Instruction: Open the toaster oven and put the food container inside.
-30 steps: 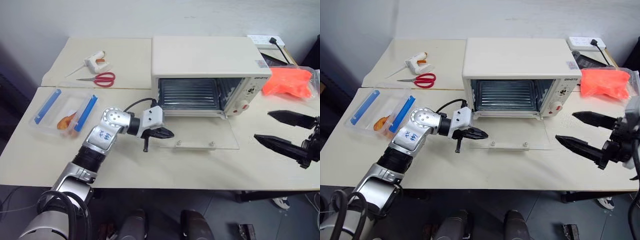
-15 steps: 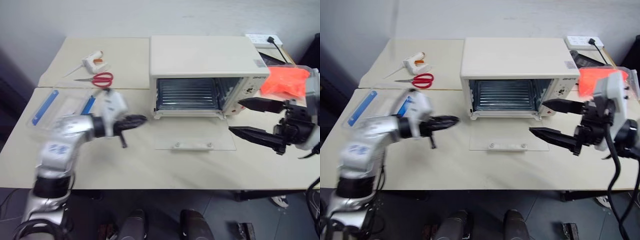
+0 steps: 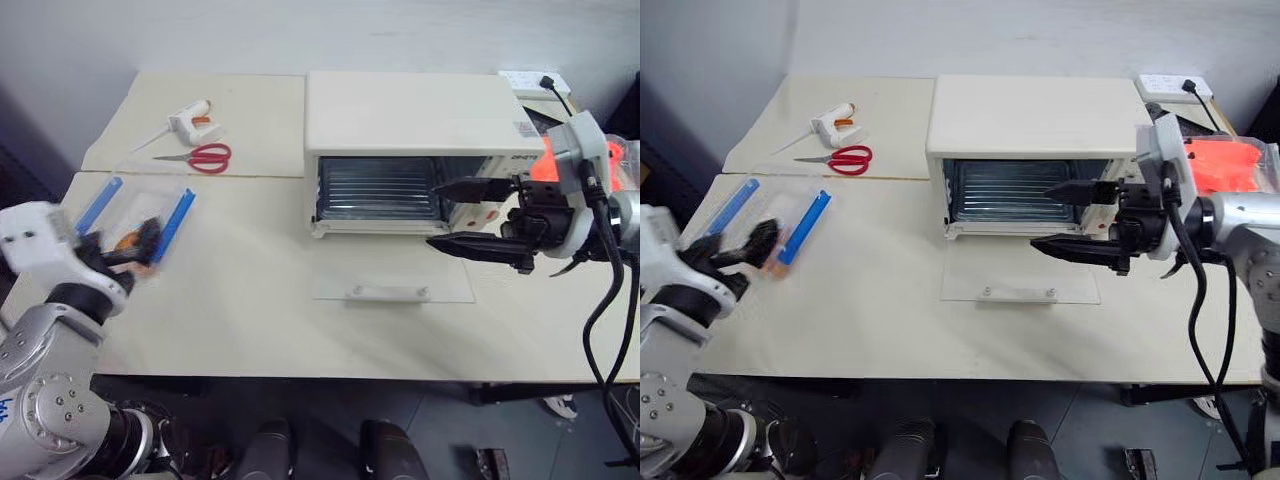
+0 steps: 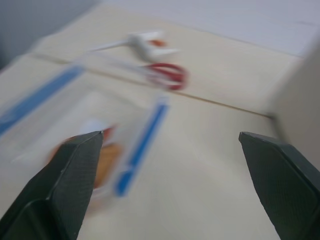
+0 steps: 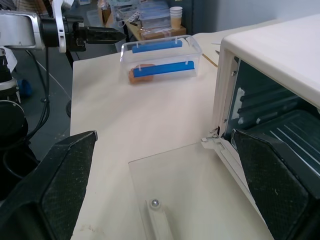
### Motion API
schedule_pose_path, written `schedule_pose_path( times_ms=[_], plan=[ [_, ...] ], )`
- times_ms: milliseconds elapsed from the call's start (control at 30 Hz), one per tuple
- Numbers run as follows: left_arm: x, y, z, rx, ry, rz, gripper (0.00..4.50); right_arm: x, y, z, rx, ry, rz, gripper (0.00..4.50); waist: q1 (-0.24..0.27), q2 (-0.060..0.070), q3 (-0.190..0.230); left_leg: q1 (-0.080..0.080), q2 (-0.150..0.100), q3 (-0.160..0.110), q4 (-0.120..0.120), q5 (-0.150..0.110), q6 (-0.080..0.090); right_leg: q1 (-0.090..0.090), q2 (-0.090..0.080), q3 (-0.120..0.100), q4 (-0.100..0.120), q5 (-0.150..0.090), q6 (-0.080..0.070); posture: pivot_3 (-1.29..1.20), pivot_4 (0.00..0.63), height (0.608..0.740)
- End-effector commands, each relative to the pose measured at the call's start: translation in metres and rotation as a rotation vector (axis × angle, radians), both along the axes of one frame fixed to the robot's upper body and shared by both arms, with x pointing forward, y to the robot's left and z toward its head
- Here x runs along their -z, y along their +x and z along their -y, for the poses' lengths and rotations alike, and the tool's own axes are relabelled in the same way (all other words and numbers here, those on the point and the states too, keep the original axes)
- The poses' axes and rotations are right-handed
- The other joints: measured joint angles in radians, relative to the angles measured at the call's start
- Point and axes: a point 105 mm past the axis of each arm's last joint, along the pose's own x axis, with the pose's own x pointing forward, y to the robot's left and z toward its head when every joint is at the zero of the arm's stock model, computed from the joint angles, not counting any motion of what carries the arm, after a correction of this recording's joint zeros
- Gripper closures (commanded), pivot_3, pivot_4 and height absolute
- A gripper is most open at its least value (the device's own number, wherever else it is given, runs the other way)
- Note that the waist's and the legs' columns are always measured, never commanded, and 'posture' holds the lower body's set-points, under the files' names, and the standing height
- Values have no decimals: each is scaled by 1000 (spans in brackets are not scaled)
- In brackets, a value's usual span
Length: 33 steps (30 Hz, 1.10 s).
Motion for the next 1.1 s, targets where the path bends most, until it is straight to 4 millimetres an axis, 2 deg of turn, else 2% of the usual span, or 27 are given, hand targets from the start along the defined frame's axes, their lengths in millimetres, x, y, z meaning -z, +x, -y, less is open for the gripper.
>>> schedule_pose_path(
  times_ms=[33, 267, 433, 633, 733, 1000, 1100],
  plan=[
    [4, -3, -21, -173, -76, -13, 28, -9, -1, -7, -38, 8, 47, 0, 1, 0, 0, 0, 0, 0, 0, 0, 0, 0, 0, 0, 0, 0, 0, 0, 150, 740],
    [24, 14, -39, -296, -243, -121, 28, -5, -3, -10, -36, 25, 44, 0, 3, -2, 0, 0, -1, 0, 0, 0, -1, 0, -1, -1, 0, 0, 0, 0, 150, 740],
    [24, 40, -37, -279, -316, -180, 28, -2, -8, -11, -21, 35, 43, 0, 3, -3, 0, 0, -1, 0, 0, -1, -1, 0, -1, -1, 0, 0, 0, 0, 150, 740],
    [34, 48, -45, -333, -403, -263, 28, -3, -14, -7, 16, 49, 53, 0, 0, -4, 1, -1, -2, 0, 0, -1, -2, -1, -1, -1, 0, 0, 0, 0, 150, 740],
    [38, 45, -51, -381, -400, -297, 533, -2, -15, -4, 41, 50, 55, 0, 0, -4, 1, 0, -1, 1, 0, -1, -3, -2, 0, -2, 0, 0, 0, 0, 150, 740],
    [31, 48, -55, -376, -333, -302, 2925, -2, -20, -1, 81, 61, 55, 0, 1, -5, 1, 0, -1, 1, 0, -2, -3, -2, -1, -2, 1, 0, 0, 0, 150, 740],
    [24, 51, -55, -307, -239, -308, 3888, -2, -21, 1, 88, 61, 53, 0, -2, -5, 1, 0, -1, 1, 0, -2, -3, -2, -1, -1, 1, 0, 0, 0, 150, 740]
  ],
)
